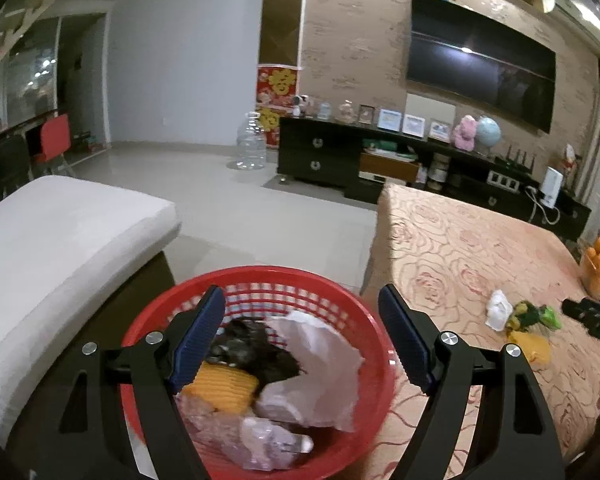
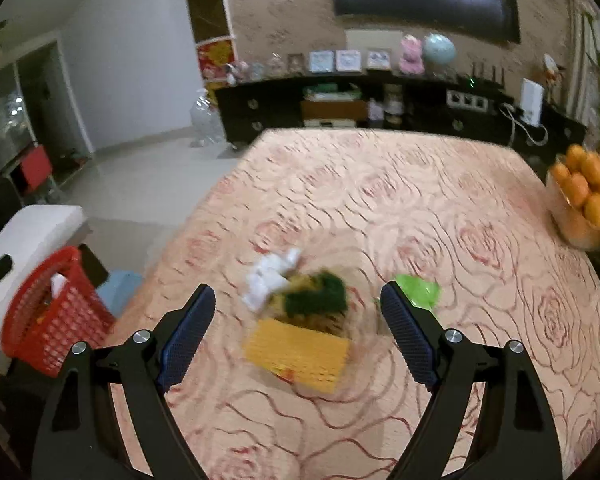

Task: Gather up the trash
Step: 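Move both tools back over the remaining trash on the table, then grasp the labelled yellow foam net with right tool while left tool reaches toward white tissue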

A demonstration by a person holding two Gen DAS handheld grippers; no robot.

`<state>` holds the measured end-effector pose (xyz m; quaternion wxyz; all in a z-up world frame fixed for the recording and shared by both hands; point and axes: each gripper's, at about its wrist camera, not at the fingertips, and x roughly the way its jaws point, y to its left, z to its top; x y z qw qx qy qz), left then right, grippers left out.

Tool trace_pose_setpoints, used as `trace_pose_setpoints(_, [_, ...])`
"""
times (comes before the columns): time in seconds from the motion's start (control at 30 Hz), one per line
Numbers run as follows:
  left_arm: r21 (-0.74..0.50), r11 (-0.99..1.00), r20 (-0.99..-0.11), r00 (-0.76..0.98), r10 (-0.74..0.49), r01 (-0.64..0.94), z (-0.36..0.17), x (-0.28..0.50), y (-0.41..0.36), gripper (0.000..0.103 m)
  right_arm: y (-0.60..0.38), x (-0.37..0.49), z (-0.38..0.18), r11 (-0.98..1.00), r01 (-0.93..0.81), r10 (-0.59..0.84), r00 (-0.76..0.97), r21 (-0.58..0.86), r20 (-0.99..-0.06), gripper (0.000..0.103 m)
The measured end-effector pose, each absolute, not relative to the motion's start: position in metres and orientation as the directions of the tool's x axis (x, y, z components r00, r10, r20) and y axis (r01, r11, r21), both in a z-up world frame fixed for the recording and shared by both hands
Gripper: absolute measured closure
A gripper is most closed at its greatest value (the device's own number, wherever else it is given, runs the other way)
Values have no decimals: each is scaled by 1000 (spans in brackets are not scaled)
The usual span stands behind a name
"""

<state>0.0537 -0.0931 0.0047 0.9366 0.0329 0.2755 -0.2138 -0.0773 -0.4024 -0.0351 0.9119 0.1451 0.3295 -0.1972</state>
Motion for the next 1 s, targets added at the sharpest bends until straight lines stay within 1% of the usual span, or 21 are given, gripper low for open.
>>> trace_pose_setpoints(0.2, [-18, 884, -539, 740, -402, 467, 0, 41, -117, 27, -409, -65, -75, 883, 445, -206, 657, 152, -726, 21])
trace_pose_setpoints(0.27, [-3, 877, -541, 737, -405, 480, -2, 38, -123, 27, -406, -58, -85, 889, 435, -189, 636, 145, -748, 19])
trace_pose_setpoints(0.63, [4, 873, -549, 731, -405, 487, -4, 38, -128, 27, -398, -29, -108, 908, 410, -201, 600, 82, -774, 19])
trace_pose_setpoints(0.67, [4, 874, -549, 732, -404, 486, -4, 38, -128, 27, -399, -28, -108, 908, 412, -203, 598, 81, -775, 20])
trace_pose_setpoints(0.83, [4, 874, -548, 732, -404, 486, -5, 38, -125, 27, -401, -27, -113, 907, 417, -218, 582, 57, -783, 33])
trace_pose_setpoints(0.9, [5, 873, -547, 733, -405, 487, -5, 38, -126, 27, -403, -28, -113, 906, 420, -219, 581, 58, -784, 41])
trace_pose_setpoints(0.97, [11, 872, -546, 734, -404, 489, -6, 38, -127, 27, -405, -30, -113, 905, 421, -219, 581, 59, -784, 44])
trace_pose_setpoints(1.0, [12, 872, -547, 734, -404, 489, -6, 38, -127, 27, -405, -31, -113, 904, 423, -220, 581, 60, -783, 47])
